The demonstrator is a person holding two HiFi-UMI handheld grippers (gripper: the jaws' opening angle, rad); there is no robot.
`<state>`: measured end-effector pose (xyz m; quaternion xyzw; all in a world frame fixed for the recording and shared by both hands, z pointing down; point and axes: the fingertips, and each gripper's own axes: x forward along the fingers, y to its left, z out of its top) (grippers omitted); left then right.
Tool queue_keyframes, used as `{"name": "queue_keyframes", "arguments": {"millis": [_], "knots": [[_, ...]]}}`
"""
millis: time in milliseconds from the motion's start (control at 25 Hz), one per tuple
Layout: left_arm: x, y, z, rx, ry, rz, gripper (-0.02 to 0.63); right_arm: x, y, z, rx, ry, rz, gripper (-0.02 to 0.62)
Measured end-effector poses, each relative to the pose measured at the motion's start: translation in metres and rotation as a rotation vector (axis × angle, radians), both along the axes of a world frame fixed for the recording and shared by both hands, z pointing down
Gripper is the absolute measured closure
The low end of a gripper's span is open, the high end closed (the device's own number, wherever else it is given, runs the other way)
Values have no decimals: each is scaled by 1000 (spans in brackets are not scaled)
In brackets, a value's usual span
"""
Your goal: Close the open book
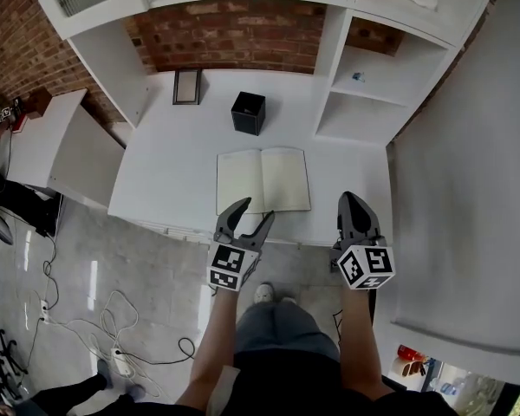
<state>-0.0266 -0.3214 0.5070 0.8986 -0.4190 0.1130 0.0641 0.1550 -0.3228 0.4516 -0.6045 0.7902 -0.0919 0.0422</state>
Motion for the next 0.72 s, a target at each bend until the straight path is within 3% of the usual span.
{"name": "queue_keyframes", "arguments": {"millis": [240,480,720], "knots": [[3,-15,4,-4,-19,-34,397,7,-19,6,-22,-16,-44,597],[15,-17,23,-25,-95,-19,397,15,-25,15,-37,-24,-58,596],[27,-18,57,-46,-305,27,397,23,-24,23,-61,-18,-60,595]]}}
